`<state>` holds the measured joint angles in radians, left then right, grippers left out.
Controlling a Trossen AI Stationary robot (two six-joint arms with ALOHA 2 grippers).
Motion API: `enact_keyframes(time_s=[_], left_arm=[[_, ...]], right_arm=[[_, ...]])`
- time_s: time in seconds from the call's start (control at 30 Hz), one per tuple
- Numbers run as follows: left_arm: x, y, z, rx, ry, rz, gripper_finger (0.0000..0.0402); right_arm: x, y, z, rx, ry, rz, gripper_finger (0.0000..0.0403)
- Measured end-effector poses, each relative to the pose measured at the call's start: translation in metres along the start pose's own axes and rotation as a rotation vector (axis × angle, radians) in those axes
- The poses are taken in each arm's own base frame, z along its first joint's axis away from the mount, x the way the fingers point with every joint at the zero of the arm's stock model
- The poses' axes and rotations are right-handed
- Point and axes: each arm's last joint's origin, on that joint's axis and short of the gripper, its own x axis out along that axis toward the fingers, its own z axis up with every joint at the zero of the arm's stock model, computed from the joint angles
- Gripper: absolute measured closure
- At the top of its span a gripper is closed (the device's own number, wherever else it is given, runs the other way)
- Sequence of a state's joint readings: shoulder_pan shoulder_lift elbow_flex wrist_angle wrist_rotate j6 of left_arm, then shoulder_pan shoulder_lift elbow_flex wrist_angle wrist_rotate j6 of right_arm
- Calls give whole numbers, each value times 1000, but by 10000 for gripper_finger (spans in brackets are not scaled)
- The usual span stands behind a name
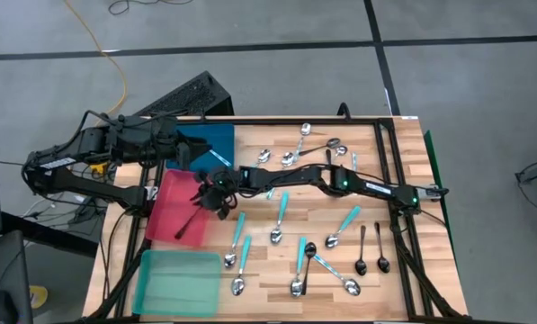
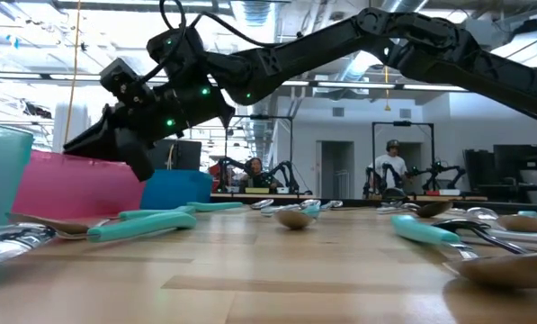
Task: Sort silverware by color (type)
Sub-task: Put the light blue spoon into the light blue bin
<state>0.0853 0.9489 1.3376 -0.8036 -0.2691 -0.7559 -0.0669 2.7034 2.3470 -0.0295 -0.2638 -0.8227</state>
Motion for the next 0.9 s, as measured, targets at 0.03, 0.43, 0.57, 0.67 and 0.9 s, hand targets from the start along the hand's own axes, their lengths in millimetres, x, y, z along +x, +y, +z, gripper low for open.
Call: enact_keyframes(time_s=[0.03,0.43,0.57,0.67,0.9], left_arm=[[0,0,0,0,0,0,207],[0,-4,4,73,-43,-37,207],[0,-4,5,83,-55,-39,207],[0,-4,5,83,-57,-37,207],[-1,-4,6,106,-78,-12,207]], right_arm=[[-3,-2,3,11,19,-6,305],[-79,-51,47,104,347,-1,305],[-114,-68,46,236,492,7,305],[-140,-76,37,365,623,40,305],[-188,-85,18,577,860,121,305]])
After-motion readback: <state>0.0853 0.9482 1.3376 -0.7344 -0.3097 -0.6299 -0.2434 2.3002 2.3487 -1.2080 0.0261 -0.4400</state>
